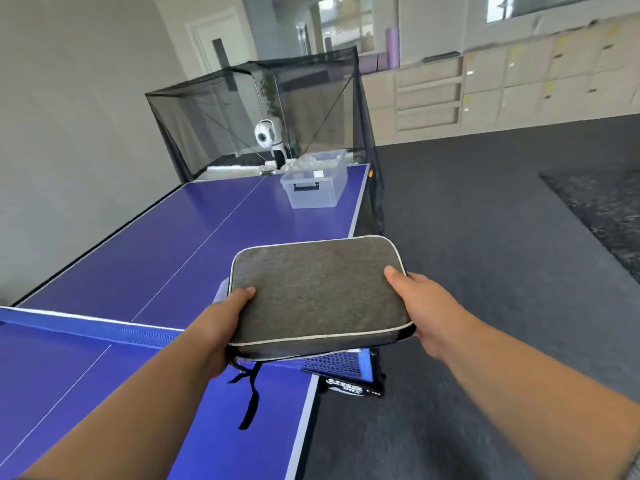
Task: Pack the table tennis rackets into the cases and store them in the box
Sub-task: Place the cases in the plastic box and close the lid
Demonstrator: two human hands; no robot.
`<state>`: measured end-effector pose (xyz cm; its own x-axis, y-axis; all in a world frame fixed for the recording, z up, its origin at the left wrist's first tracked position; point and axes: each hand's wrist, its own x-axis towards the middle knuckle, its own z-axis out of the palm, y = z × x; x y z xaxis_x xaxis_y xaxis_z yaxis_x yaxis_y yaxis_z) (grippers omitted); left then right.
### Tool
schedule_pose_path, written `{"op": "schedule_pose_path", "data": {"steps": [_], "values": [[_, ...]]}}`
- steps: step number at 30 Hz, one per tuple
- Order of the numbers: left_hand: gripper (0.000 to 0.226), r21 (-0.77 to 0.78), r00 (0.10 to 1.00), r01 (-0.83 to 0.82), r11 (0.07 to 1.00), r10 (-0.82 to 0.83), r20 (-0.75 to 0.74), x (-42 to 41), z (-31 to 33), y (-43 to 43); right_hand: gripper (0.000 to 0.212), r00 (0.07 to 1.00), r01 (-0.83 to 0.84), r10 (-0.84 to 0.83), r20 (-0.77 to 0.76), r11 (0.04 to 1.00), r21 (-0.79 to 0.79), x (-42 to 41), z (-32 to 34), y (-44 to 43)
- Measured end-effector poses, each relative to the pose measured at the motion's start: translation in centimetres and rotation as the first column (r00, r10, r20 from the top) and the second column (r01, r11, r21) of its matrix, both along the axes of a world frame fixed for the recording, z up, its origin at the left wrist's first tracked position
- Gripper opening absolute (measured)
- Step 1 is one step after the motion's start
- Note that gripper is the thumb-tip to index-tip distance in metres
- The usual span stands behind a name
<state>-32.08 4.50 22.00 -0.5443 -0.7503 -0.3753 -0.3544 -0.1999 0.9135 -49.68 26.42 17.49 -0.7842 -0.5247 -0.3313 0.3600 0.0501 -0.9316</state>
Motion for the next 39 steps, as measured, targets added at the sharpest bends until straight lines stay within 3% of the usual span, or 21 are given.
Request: {"op": "schedule_pose_path", "data": {"steps": [3, 7, 10, 11, 15, 20, 28, 39], "values": [[0.024, -0.076, 1.000, -0.002, 0.997, 0.003, 0.004, -5.8, -0.1, 1.9, 0.032, 0.997, -0.027, 0.023, -0.070, 0.998, -0.053, -4.5, 0.5, 2.8], [0.035, -0.054, 1.000, -0.025, 0.998, 0.026, 0.009, -14.7, -1.1, 4.7, 0.077, 0.985, -0.044, 0.037, -0.167, 0.998, -0.041, -12.6, 0.3, 6.1], [0.071, -0.119, 0.999, -0.036, 0.992, 0.037, 0.001, -21.5, -2.5, 6.9, 0.077, 0.974, -0.045, 0.046, -0.223, 0.999, 0.007, -19.4, 0.5, 8.4], [0.072, -0.140, 0.999, -0.036, 0.989, 0.035, -0.008, -23.5, -2.8, 7.7, 0.074, 0.968, -0.048, 0.052, -0.245, 0.999, 0.021, -21.6, 0.6, 9.2], [0.058, -0.151, 1.000, 0.015, 0.988, -0.018, -0.020, -30.6, -3.1, 11.3, 0.071, 0.953, -0.066, 0.089, -0.289, 0.994, 0.089, -30.0, 1.2, 11.6], [0.044, -0.307, 0.997, 0.078, 0.948, -0.067, 0.046, -37.5, -2.5, 11.8, 0.068, 0.950, -0.102, 0.122, -0.288, 0.991, 0.084, -38.4, 2.8, 11.5], [0.046, -0.359, 0.998, 0.055, 0.932, -0.048, 0.027, -48.7, -2.8, 4.6, 0.064, 0.952, -0.085, 0.111, -0.285, 0.991, 0.104, -49.5, 2.3, 4.5], [0.051, -0.355, 0.994, 0.113, 0.928, -0.109, 0.033, -68.6, -2.1, -12.2, 0.068, 0.959, -0.041, 0.063, -0.276, 0.996, 0.083, -68.1, 1.9, -11.4]]}}
